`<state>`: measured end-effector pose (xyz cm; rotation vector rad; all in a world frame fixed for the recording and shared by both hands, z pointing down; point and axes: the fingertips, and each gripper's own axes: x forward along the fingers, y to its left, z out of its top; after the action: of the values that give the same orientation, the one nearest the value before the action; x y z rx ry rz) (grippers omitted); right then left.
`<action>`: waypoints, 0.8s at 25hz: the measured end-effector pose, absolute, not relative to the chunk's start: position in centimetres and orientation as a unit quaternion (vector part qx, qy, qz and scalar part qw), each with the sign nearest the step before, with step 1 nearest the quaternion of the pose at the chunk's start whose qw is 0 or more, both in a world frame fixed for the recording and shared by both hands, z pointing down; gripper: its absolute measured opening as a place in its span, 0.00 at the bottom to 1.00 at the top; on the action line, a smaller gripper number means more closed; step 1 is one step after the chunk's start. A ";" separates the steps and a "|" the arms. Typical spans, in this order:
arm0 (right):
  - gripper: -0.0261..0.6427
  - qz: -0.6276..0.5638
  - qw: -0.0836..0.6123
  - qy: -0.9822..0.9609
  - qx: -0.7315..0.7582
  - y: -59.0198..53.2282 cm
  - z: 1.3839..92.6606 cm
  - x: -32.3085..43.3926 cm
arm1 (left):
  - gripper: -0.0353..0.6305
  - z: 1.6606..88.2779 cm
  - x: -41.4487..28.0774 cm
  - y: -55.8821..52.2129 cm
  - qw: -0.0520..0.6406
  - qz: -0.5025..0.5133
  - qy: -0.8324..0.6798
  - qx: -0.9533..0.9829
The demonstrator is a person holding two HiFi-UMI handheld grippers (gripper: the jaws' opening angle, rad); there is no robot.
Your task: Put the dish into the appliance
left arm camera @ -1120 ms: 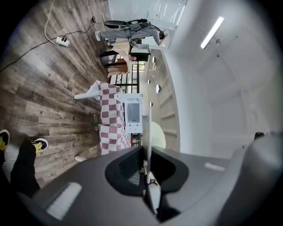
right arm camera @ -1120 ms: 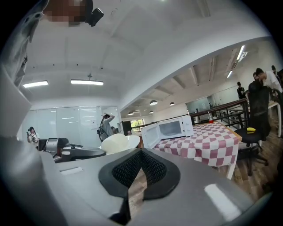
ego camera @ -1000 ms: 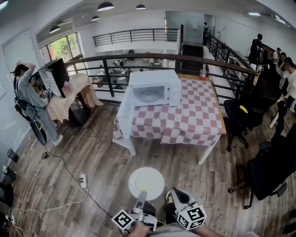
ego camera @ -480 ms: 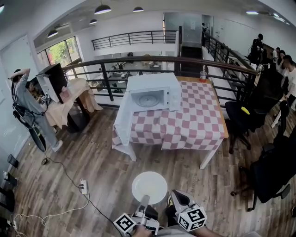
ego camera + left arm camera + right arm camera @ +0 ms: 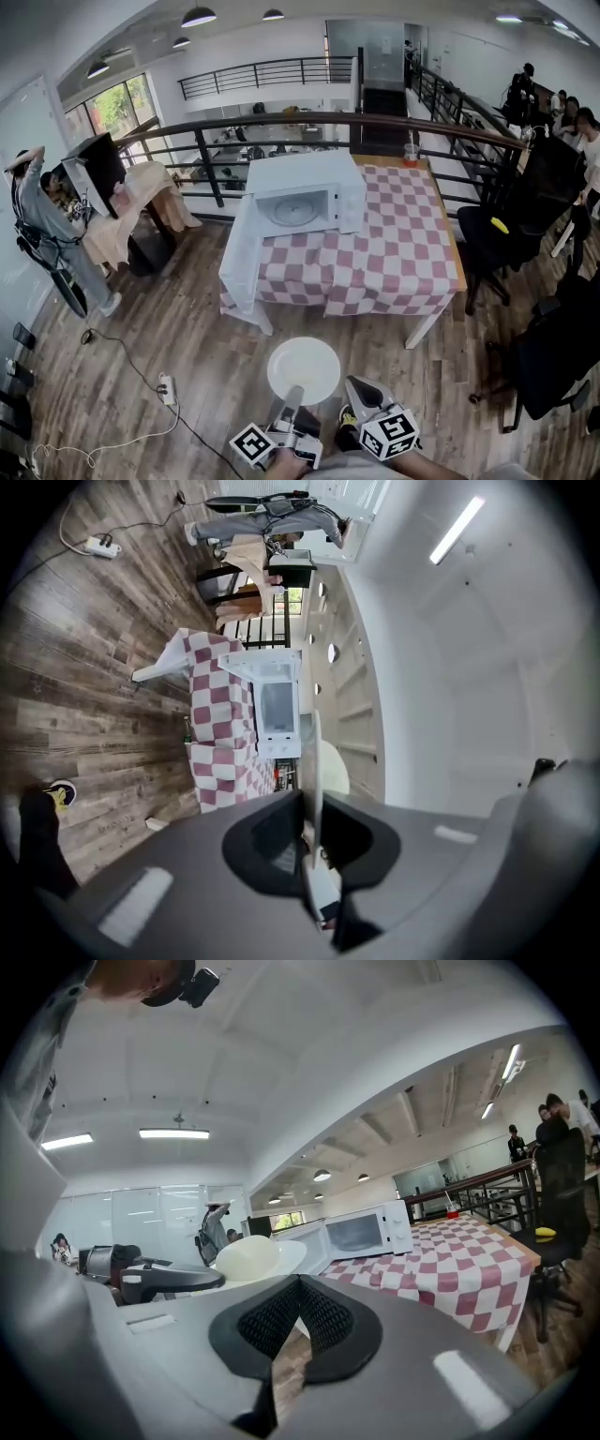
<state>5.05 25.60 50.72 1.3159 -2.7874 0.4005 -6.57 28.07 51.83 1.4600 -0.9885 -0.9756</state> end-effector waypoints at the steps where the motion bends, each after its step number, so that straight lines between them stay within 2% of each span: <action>1: 0.04 0.130 0.016 -0.896 0.424 24.7 50.6 5.1 | 0.09 51.8 -6.4 27.1 0.534 -0.407 -0.414 0.614; 9: 0.04 0.130 0.021 -0.895 0.426 17.5 50.1 5.9 | 0.09 51.8 -5.7 20.3 0.549 -0.404 -0.415 0.603; 20: 0.04 0.141 0.024 -0.904 0.403 10.0 50.1 6.0 | 0.10 51.1 -6.0 13.1 0.530 -0.414 -0.438 0.597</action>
<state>5.99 10.02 50.06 1.2462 -2.7984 0.4370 -5.96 13.13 51.12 1.4258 -1.0448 -0.9890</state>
